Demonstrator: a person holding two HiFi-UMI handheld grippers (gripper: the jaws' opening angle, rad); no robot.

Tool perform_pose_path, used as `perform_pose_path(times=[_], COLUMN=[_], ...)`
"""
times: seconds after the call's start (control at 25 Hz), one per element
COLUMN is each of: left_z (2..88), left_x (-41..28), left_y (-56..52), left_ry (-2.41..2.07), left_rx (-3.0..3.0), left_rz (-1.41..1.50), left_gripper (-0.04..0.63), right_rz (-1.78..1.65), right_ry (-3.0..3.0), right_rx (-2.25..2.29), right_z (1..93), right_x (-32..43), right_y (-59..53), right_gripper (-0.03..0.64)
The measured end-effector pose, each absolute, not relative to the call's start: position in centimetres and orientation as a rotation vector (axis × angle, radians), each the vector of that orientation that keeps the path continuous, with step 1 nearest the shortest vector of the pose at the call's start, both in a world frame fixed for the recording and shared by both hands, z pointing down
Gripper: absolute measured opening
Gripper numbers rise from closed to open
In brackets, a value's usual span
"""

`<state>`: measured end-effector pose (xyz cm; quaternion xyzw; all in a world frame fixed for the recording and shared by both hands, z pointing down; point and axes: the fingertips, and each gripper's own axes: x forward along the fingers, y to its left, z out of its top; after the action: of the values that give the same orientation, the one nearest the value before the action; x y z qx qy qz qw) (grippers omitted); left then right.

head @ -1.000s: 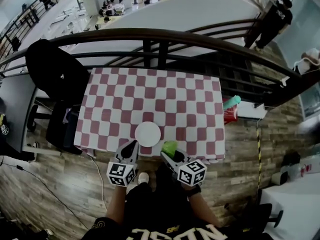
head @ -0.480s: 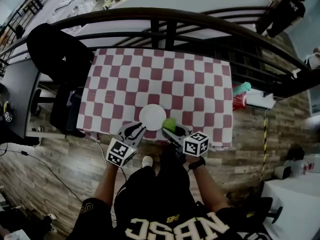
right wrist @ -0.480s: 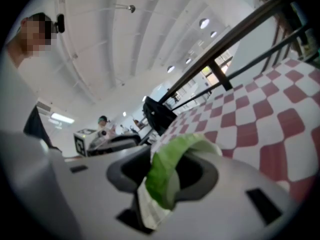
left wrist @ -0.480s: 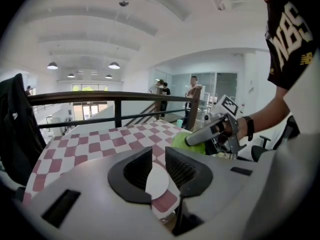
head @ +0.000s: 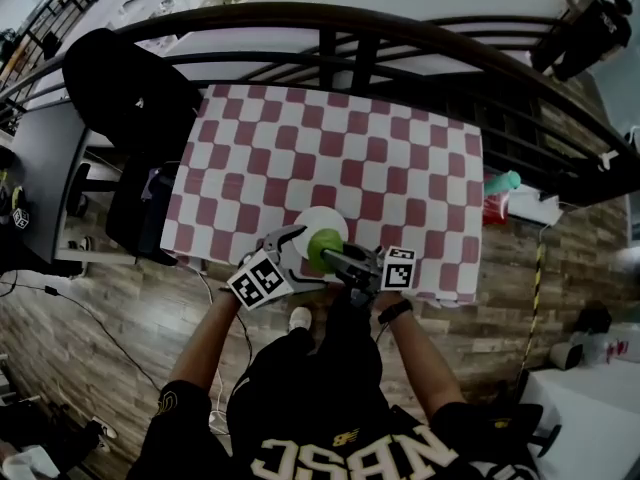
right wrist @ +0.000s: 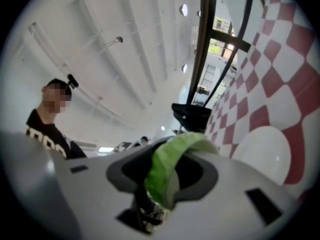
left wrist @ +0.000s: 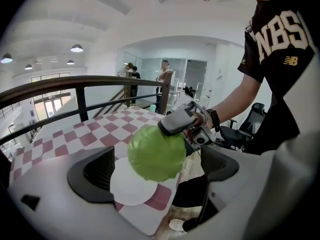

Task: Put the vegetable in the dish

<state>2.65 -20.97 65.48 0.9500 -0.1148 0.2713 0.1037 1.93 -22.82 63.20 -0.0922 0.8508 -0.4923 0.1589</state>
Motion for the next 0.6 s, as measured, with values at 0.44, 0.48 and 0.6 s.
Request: perform_pose_path(times=[0.44,0.48,0.6], left_z=[65.4,65.9,67.7], left_x=[3.6,3.5,3.1], left_y=[-23.0,-22.8,-22.6], left_ry=[-0.212,-0.195,-0.197], left_rx=[2.833,2.819,2.774], left_rz=[0.659,0.677,0.733], left_gripper=[0.496,0.49,0.479], right_rz=[-1.412,-1.418,-1.45], right_ry=[2.263,2.272,2.322], right_rx=[-0.07,-0.071,-0.122], right_z=[62.2,62.5,64.1], right_x=[0.9,0.7,0.3], right_y=[-23.9,-23.8,-23.7], right_gripper=[0.153,0.153,0.155])
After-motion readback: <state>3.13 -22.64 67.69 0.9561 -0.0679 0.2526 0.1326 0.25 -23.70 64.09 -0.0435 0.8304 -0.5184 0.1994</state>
